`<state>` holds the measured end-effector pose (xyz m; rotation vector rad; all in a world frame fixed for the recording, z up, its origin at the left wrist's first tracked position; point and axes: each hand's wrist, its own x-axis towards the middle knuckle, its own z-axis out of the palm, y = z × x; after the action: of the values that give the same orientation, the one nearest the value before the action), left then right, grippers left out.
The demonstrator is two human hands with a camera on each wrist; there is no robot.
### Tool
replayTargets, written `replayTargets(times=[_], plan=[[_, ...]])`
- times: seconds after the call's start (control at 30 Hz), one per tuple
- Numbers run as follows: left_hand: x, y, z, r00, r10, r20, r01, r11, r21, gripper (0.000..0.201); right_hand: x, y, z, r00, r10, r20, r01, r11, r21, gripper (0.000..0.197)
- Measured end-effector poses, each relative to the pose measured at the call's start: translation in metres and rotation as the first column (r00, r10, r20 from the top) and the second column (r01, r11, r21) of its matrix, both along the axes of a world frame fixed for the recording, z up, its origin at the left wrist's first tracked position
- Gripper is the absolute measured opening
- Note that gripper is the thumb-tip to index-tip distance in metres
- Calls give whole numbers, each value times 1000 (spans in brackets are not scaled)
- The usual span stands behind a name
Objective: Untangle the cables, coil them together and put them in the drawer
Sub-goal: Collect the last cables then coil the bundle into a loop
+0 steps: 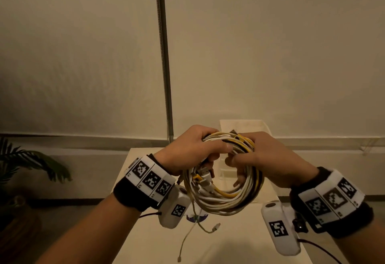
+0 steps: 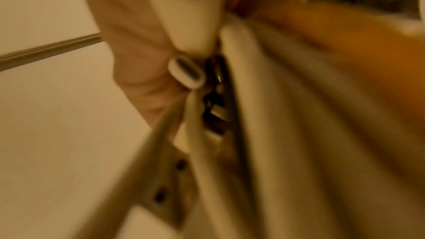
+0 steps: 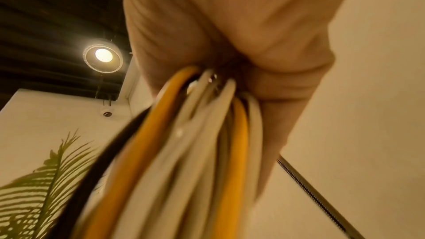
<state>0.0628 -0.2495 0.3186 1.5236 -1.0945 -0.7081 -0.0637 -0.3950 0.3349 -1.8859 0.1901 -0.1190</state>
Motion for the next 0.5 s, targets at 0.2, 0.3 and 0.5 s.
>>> replayTargets(times=[0.2,0.3,0.5], plan=[[7,8,-17,898,-22,-440,-10,997,-71,70,8,3,-13,989,-134,57,125,982,140,10],[12,16,-37,794,-100,-599,47,994,-103,79,11,-5,-9,983,-171,66,156,971,183,7],[15,15,-61,618,-85,-781,-208,941,-267,81,15,-9,-5,981,-177,81,160,970,182,6]])
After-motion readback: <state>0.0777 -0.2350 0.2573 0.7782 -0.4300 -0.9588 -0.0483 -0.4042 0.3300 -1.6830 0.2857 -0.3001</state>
